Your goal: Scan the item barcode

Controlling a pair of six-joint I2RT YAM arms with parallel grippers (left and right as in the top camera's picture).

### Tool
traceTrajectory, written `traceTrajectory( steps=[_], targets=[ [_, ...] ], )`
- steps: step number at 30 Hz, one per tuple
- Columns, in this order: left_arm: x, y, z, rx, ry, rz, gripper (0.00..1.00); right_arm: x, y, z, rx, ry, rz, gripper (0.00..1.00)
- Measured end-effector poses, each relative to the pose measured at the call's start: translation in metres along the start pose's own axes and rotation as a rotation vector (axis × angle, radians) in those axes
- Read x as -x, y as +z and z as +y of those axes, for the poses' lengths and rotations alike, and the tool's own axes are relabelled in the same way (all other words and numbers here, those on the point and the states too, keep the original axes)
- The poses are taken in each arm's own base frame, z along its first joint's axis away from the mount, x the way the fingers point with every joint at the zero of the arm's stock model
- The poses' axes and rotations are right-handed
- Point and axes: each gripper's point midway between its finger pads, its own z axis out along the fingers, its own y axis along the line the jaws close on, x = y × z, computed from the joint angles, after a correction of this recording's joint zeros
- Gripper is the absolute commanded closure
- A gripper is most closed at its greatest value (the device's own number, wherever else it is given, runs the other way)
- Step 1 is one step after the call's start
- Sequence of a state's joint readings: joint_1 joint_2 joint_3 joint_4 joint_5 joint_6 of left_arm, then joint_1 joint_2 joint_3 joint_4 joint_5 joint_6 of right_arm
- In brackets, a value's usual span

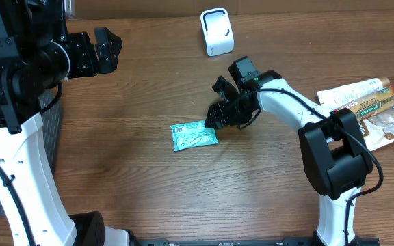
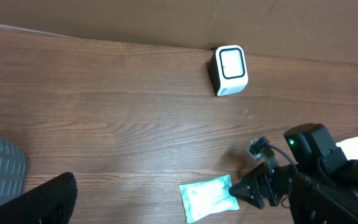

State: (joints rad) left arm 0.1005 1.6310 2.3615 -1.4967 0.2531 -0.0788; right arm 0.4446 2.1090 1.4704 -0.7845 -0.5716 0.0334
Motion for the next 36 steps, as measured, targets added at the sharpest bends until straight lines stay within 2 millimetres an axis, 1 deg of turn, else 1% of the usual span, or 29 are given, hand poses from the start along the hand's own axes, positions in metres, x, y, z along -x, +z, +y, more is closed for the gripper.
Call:
traceTrajectory(
  steps=[4,5,10,15,17,20,21,23,26,31,36],
  targets=[
    [0.0,0.0,0.0,0.0,0.0,0.0,0.0,-0.015,0.013,0.004,0.075,0.001,0.019,0.3],
    [0.0,0.0,0.0,0.0,0.0,0.0,0.01,-0.016,0.014,0.007,0.098,-0.001,0.016,0.3],
    [0.0,0.0,0.0,0.0,0.0,0.0,0.0,-0.015,0.021,0.015,0.184,0.011,-0.014,0.33],
    [0.0,0.0,0.0,0.0,0.0,0.0,0.0,-0.009,0.031,0.025,0.243,0.038,-0.066,0.37],
    [0.0,0.0,0.0,0.0,0.0,0.0,0.0,-0.009,0.036,0.032,0.256,0.054,-0.071,0.43],
    [0.0,0.0,0.0,0.0,0.0,0.0,0.0,-0.011,0.047,0.036,0.235,0.107,-0.063,0.77],
    [0.0,0.0,0.0,0.0,0.0,0.0,0.0,-0.013,0.051,0.035,0.224,0.13,-0.056,0.83],
    [0.0,0.0,0.0,0.0,0.0,0.0,0.01,-0.016,0.057,0.035,0.222,0.169,-0.041,0.91],
    [0.0,0.0,0.0,0.0,0.0,0.0,0.01,-0.015,0.057,0.036,0.234,0.199,-0.041,0.96],
    [0.0,0.0,0.0,0.0,0.0,0.0,0.0,-0.013,0.058,0.038,0.257,0.215,-0.04,0.96],
    [0.0,0.0,0.0,0.0,0.0,0.0,0.01,-0.018,0.051,0.033,0.255,0.241,-0.014,0.96]
  ],
)
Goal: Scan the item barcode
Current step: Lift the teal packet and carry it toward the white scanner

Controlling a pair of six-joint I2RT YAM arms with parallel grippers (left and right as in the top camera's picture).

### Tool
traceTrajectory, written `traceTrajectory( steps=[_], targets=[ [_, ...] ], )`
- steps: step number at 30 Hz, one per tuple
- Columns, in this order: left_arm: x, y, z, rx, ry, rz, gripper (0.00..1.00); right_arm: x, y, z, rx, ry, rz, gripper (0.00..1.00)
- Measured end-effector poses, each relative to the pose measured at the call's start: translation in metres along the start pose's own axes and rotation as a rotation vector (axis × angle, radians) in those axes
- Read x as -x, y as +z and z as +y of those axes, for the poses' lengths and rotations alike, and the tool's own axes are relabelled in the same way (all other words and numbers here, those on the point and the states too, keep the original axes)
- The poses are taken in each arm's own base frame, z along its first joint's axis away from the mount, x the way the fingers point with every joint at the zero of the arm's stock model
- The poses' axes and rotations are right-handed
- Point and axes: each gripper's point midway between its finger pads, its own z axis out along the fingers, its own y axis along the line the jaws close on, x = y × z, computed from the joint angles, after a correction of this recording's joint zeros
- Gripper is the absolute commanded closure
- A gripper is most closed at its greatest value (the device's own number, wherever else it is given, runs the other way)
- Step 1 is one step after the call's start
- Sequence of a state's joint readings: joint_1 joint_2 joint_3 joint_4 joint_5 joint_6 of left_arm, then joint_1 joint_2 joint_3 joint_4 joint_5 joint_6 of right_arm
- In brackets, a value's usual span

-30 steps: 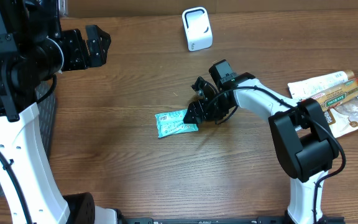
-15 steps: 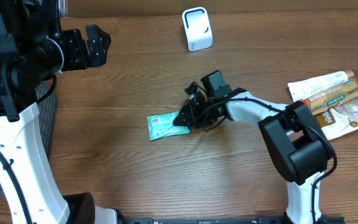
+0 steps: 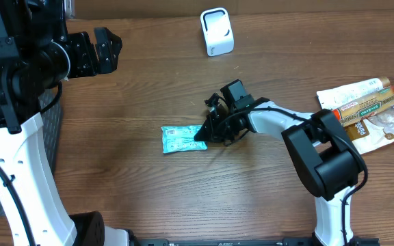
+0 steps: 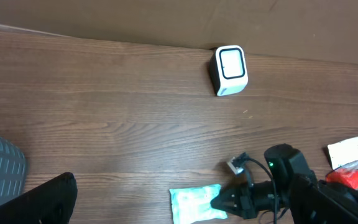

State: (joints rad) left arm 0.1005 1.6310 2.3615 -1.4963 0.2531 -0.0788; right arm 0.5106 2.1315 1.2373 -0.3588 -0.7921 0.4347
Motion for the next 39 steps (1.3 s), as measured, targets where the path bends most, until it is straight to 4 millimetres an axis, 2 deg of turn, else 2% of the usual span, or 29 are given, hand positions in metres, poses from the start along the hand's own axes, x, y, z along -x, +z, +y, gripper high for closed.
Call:
traceTrajectory(
  steps=[4,6,8,13,15,18,22,26,30,33,37,39],
  targets=[
    [0.0,0.0,0.0,0.0,0.0,0.0,0.01,0.002,-0.023,0.004,-0.038,-0.05,-0.03,0.96],
    [0.0,0.0,0.0,0.0,0.0,0.0,0.0,0.001,-0.048,0.021,-0.051,-0.125,-0.062,0.96],
    [0.0,0.0,0.0,0.0,0.0,0.0,0.0,0.001,-0.071,0.045,-0.047,-0.212,-0.109,0.96],
    [0.0,0.0,0.0,0.0,0.0,0.0,0.0,-0.007,-0.145,0.117,-0.008,-0.449,-0.281,0.96],
    [0.0,0.0,0.0,0.0,0.0,0.0,0.01,-0.01,-0.17,0.131,-0.003,-0.494,-0.341,0.96],
    [0.0,0.0,0.0,0.0,0.0,0.0,0.0,-0.014,-0.204,0.134,-0.02,-0.511,-0.408,0.96],
    [0.0,0.0,0.0,0.0,0.0,0.0,0.01,-0.021,-0.24,0.124,-0.061,-0.502,-0.469,0.96],
    [0.0,0.0,0.0,0.0,0.0,0.001,0.0,-0.029,-0.266,0.122,-0.09,-0.518,-0.523,0.96],
    [0.0,0.002,0.0,0.0,-0.001,0.004,0.01,-0.034,-0.278,0.128,-0.097,-0.553,-0.559,0.96],
    [0.0,0.003,0.001,0.001,-0.002,0.008,0.0,-0.035,-0.279,0.129,-0.097,-0.559,-0.561,0.96],
    [0.0,0.004,0.001,0.001,-0.002,0.009,0.01,-0.035,-0.279,0.125,-0.105,-0.51,-0.559,0.96],
    [0.0,0.004,0.001,0.001,-0.002,0.01,0.01,-0.03,-0.28,0.117,-0.154,-0.457,-0.581,0.97]
  ],
)
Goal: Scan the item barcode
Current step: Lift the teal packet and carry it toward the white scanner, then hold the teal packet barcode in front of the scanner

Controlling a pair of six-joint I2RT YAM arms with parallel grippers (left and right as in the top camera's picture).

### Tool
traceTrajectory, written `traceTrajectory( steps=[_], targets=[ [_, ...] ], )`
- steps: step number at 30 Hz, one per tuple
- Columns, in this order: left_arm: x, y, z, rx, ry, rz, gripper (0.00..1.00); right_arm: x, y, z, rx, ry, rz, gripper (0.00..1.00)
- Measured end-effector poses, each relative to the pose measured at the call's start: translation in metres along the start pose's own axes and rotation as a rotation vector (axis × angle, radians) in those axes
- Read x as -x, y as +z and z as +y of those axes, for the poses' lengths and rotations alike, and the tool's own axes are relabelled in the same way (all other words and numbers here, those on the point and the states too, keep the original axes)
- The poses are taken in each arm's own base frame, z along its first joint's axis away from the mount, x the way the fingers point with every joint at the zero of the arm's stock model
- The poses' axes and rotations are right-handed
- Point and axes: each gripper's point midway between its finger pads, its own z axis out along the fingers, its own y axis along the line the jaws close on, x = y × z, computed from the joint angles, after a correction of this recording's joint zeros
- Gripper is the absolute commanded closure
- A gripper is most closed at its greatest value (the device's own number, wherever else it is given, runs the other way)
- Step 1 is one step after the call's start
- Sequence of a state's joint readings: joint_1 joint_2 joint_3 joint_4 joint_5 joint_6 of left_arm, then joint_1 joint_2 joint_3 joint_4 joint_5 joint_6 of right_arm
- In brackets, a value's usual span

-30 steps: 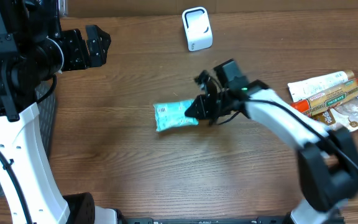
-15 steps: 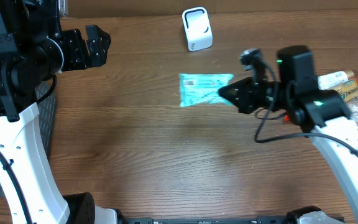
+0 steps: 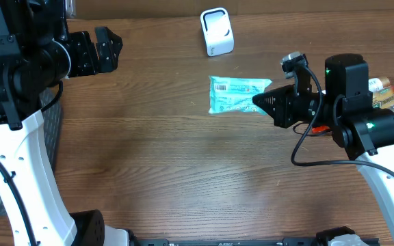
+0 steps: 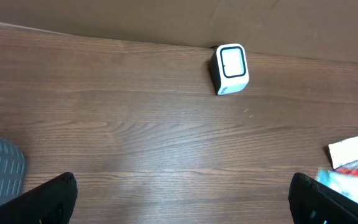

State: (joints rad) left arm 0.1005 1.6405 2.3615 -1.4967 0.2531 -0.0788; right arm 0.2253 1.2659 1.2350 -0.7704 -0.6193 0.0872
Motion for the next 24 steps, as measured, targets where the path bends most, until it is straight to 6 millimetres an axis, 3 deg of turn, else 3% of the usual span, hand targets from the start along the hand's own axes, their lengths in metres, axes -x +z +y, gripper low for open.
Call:
traceTrajectory(
  steps=[8,12,16,18,24],
  targets=[
    [0.0,0.0,0.0,0.0,0.0,0.0,0.01,0.016,0.046,-0.051,-0.31,0.027,0.03,0.97],
    [0.0,0.0,0.0,0.0,0.0,0.0,0.01,0.07,0.07,-0.073,-0.494,-0.062,-0.022,0.96],
    [0.0,0.0,0.0,0.0,0.0,0.0,0.0,0.135,0.092,-0.089,-0.676,-0.223,-0.191,0.96],
    [0.0,0.0,0.0,0.0,0.0,0.0,0.01,0.158,0.105,-0.095,-0.75,-0.309,-0.271,0.96],
    [0.0,0.0,0.0,0.0,0.0,0.0,0.0,0.169,0.148,-0.122,-0.928,-0.619,-0.247,0.96]
  ],
)
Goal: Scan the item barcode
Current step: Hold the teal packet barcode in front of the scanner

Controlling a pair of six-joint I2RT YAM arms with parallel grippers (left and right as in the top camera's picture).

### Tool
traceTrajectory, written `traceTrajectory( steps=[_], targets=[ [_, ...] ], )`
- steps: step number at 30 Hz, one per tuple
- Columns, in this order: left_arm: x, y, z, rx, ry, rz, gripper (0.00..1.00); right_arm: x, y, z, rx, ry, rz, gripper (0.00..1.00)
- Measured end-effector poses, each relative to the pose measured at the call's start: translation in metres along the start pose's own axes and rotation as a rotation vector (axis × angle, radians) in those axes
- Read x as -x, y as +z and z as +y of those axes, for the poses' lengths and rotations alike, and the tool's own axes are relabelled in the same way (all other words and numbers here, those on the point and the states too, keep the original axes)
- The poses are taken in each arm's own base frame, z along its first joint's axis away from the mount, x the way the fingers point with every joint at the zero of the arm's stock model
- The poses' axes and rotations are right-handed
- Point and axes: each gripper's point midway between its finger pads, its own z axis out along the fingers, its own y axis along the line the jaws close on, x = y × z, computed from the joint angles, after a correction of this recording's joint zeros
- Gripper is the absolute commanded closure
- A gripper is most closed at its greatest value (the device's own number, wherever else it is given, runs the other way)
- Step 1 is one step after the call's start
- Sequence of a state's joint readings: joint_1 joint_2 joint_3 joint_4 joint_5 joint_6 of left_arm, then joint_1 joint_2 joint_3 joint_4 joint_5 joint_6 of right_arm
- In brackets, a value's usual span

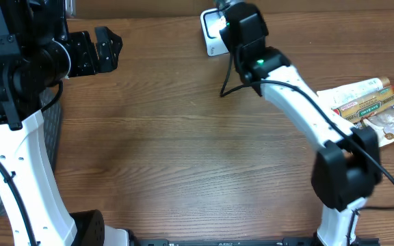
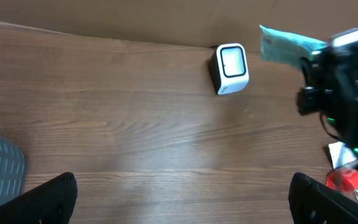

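A teal packet (image 2: 286, 46) hangs in the air just right of the white scanner (image 2: 230, 70), seen in the left wrist view. My right gripper (image 2: 308, 57) is shut on the packet's right end. Overhead, the right arm stretches to the table's far edge and its wrist covers the packet and part of the scanner (image 1: 211, 37). My left gripper (image 1: 106, 48) stays open at the far left, high above the table, its fingertips (image 2: 51, 199) wide apart with nothing between them.
A pile of packaged goods (image 1: 371, 102) lies at the table's right edge. A grey basket stands at the left edge under the left arm. The brown back wall runs right behind the scanner.
The right gripper has carried the teal packet from over the table's right middle to the far edge, beside the scanner. The left arm has not moved.
The right gripper was at the right end of the packet lying mid-table. Then packet and gripper were slightly further left. Then the packet was held in the air right of centre, and now by the scanner.
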State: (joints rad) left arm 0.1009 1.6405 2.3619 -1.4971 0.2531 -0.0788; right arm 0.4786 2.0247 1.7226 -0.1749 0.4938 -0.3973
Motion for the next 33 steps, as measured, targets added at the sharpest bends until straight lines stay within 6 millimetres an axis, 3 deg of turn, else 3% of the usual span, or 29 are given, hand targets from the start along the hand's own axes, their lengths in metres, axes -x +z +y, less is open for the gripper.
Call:
traceTrajectory(
  steps=[5,13,16,21,33],
  targets=[
    [0.0,0.0,0.0,0.0,0.0,-0.001,0.0,-0.003,0.025,0.008,-0.065,-0.215,-0.042,0.96],
    [0.0,0.0,0.0,0.0,0.0,-0.001,0.0,-0.007,0.049,0.017,-0.148,-0.497,-0.083,0.96],
    [0.0,0.0,0.0,0.0,0.0,-0.001,0.01,-0.016,0.057,0.022,-0.157,-0.563,-0.062,0.96],
    [0.0,0.0,0.0,0.0,0.0,0.0,0.0,-0.026,0.062,0.027,-0.149,-0.627,-0.04,0.96],
    [0.0,0.0,0.0,0.0,0.0,0.0,0.0,-0.025,0.062,0.029,-0.151,-0.687,-0.04,0.96]
  ],
)
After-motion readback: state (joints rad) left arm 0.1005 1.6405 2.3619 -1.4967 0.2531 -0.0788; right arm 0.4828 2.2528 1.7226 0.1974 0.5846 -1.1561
